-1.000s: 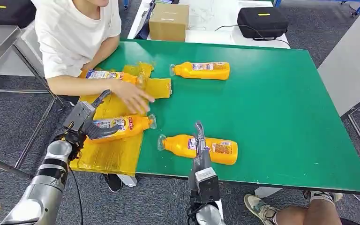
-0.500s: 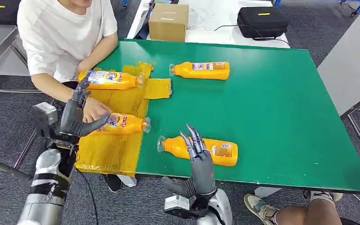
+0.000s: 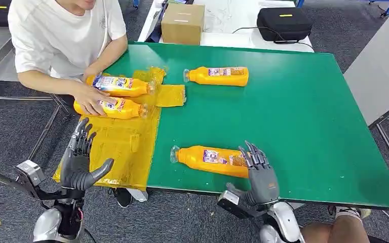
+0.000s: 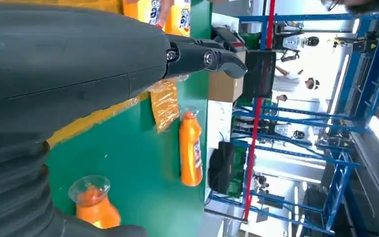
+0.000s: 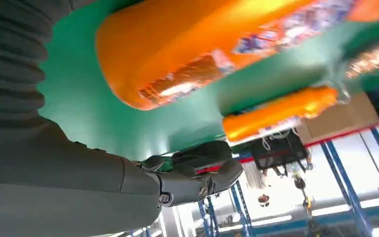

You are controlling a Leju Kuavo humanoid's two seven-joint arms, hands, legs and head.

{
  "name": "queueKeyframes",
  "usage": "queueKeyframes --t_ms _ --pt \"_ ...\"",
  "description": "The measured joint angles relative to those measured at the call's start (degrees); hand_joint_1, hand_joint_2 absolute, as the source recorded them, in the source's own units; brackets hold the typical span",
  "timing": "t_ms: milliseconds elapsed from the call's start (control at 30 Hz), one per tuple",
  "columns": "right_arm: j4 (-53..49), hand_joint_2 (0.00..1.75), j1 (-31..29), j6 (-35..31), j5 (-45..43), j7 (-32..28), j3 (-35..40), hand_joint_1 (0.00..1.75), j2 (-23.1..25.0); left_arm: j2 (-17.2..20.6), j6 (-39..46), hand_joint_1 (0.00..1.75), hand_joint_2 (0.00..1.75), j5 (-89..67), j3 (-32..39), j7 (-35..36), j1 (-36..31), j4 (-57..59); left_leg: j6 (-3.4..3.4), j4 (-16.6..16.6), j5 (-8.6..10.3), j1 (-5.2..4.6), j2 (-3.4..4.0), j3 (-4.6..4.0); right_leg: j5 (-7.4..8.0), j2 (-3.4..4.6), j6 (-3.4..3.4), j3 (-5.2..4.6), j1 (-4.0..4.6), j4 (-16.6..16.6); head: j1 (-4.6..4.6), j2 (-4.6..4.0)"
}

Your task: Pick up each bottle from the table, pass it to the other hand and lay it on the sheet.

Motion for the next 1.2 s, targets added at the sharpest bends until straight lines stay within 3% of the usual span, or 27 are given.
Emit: queueKeyframes --t_ms 200,600,1200 --pt "2.9 1.75 -4.0 5.0 -2.1 1.5 -1.7 0.0 -0.9 -0.4 0.0 0.0 1.75 -1.4 -1.5 0.0 0.4 -1.6 0.01 0.0 0.02 0.0 0.01 0.0 0.02 0.0 0.01 0.01 -0.01 0.0 0.02 0.0" --pt "20.4 1.75 -18.3 10.0 -5.5 -1.2 -2.2 0.0 2.2 -0.4 0.8 0.0 1.75 -0.3 -3.6 0.7 -4.8 0.7 0.06 0.0 0.13 0.0 0.0 0.01 0.08 0.0 0.05 0.02 -0.01 0.0 0.0 0.0" --pt "31.1 1.75 -25.1 13.4 -3.6 -1.8 2.7 0.0 5.7 -0.2 0.3 0.0 1.75 0.3 -5.1 0.7 -8.9 5.7 0.06 0.0 0.12 0.0 0.01 0.0 0.08 0.0 0.06 0.01 -0.01 0.0 0.02 0.0"
